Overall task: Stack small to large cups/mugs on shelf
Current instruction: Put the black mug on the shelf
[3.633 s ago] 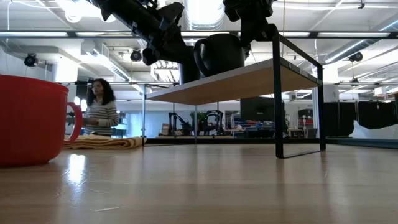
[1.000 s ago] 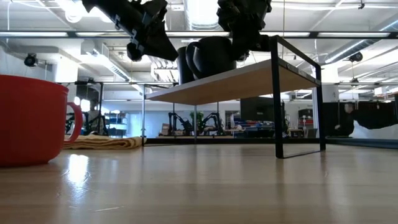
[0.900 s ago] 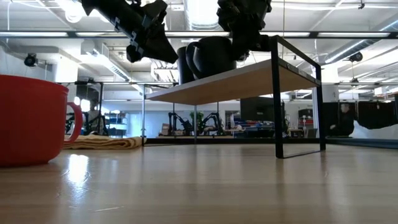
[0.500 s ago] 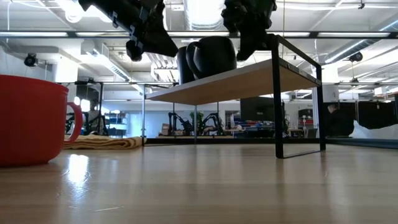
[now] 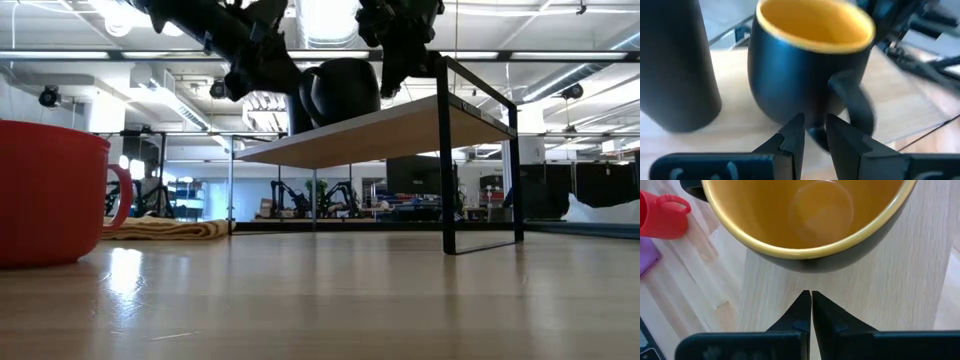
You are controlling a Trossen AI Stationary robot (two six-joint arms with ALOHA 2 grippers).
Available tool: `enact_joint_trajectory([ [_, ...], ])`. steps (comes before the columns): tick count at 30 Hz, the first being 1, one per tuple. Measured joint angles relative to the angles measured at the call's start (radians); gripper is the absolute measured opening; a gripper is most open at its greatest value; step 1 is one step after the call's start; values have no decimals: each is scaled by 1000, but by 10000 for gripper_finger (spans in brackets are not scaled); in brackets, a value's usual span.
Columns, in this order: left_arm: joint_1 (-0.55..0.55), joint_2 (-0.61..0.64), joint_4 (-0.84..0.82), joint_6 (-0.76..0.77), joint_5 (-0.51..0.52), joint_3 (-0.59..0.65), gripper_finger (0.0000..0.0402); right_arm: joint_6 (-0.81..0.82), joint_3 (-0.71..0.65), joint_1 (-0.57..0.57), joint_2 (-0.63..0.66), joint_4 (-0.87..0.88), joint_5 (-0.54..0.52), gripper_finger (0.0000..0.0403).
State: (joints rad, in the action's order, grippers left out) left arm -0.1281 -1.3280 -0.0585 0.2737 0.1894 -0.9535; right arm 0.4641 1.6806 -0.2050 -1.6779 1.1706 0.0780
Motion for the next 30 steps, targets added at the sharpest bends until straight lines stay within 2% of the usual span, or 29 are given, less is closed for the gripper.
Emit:
enact_joint_trajectory([
  [10,-4,-58,50,-19,0,-9,66,4,0,0,1,-4,0,9],
  [30,-16,-60,51,-27,28,-10,66,3,0,0,1,-24,-30,9],
])
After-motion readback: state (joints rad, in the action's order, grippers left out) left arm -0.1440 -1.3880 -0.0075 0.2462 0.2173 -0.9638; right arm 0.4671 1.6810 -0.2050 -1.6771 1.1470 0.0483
